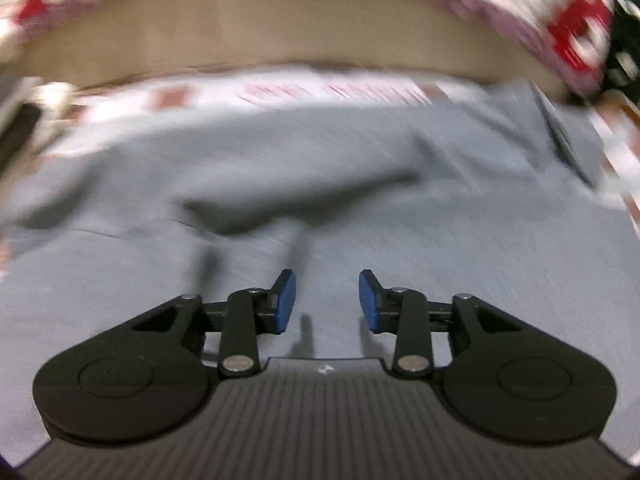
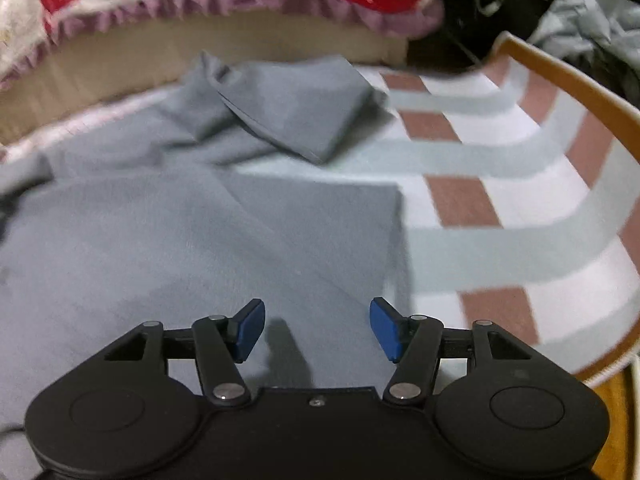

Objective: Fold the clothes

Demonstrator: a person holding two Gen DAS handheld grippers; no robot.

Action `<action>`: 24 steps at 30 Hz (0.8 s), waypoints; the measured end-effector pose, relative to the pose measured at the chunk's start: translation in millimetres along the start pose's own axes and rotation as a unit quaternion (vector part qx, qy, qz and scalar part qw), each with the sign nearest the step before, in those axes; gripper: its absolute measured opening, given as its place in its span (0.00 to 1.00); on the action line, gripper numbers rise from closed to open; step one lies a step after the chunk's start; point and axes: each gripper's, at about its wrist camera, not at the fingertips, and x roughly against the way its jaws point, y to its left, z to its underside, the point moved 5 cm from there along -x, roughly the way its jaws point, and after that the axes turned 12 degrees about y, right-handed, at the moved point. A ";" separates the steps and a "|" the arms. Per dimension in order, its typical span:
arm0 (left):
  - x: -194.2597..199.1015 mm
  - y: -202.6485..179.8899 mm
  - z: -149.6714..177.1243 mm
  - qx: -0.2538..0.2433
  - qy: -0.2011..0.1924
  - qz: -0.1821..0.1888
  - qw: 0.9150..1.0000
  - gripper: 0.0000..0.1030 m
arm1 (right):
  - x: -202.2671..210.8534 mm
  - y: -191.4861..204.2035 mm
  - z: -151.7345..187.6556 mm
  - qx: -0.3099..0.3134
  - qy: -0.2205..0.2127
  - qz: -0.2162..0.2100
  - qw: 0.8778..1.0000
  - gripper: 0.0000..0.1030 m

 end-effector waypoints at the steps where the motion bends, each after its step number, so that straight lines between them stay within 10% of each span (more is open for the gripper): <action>1: 6.6 15.8 -5.7 0.017 -0.019 -0.016 1.000 0.43 | 2.8 6.6 -2.1 0.007 -0.006 -0.004 1.000 0.62; 6: 37.8 118.4 -64.5 0.114 -0.108 -0.109 0.982 0.58 | 7.4 38.0 -5.2 0.039 -0.018 -0.012 0.999 0.62; 24: -69.6 284.5 -74.8 0.238 0.022 -0.074 0.968 0.61 | -43.7 161.0 -154.9 0.288 -0.028 -0.007 0.957 0.61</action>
